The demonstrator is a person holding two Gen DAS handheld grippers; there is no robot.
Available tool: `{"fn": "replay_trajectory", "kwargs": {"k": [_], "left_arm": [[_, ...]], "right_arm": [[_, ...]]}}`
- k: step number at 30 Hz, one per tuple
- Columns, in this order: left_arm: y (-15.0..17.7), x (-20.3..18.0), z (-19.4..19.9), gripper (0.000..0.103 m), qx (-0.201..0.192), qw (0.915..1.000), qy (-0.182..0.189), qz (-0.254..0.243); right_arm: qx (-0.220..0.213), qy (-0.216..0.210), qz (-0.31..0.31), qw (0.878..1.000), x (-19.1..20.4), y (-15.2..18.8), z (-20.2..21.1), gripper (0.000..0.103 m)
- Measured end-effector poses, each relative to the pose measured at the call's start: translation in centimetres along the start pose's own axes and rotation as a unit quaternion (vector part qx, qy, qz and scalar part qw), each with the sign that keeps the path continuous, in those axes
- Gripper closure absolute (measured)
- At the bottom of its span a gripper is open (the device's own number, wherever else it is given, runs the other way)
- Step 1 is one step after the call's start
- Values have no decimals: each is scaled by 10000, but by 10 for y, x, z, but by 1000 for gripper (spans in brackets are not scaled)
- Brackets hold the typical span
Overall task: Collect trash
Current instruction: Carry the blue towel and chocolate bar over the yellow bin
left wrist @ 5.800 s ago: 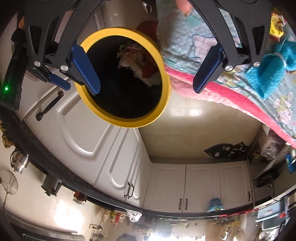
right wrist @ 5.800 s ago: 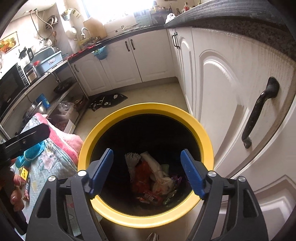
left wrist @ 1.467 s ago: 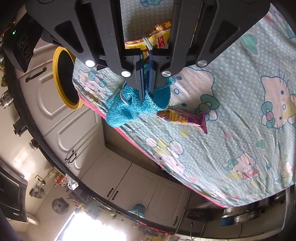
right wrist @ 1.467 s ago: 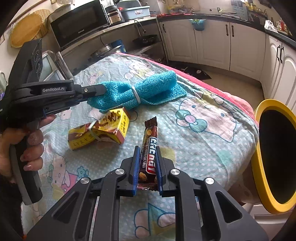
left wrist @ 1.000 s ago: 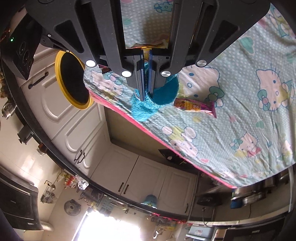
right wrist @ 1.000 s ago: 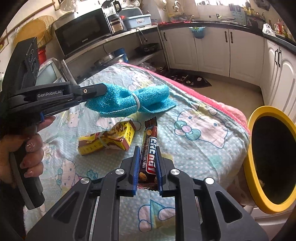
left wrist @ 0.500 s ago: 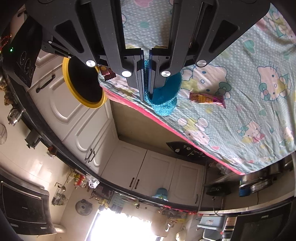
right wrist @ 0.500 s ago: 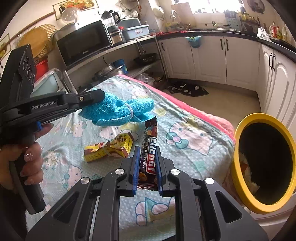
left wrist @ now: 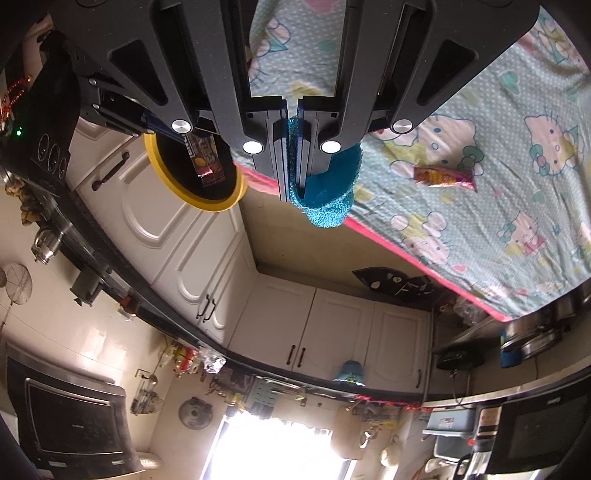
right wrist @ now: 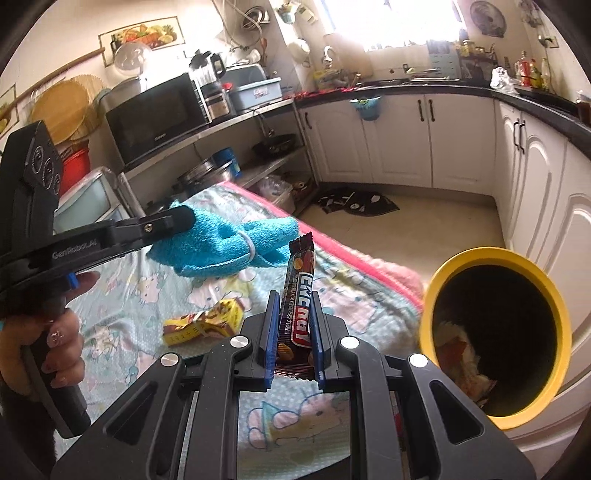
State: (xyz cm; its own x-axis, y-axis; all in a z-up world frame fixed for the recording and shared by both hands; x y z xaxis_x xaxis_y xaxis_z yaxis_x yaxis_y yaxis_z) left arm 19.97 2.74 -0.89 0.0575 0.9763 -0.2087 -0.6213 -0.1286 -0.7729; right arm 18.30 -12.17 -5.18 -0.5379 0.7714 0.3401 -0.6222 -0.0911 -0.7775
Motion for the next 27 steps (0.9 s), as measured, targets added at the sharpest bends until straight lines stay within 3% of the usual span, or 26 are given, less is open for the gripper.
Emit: {"fn": "replay_trajectory", "kwargs": {"k": [27], "left_arm": [[-19, -101, -14, 102, -128, 9951, 705, -686]], "right_arm": [[-794, 1112, -561, 9890, -99, -20, 77, 88]]}}
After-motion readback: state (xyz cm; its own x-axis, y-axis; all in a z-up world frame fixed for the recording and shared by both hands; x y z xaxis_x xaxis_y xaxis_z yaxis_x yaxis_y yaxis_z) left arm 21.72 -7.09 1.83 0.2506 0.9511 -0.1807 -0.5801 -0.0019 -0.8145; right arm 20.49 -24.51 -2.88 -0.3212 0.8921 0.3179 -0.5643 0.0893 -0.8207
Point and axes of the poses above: each gripper's, at about its wrist camera, not at the fingertips, and z roughly against the way its jaws point, x to its left, y to its underside, the point moved 7 cm from there along -z, roughly the way its jaws point, and after that the axes turned 7 degrees about -y, right-handed, at the moved point
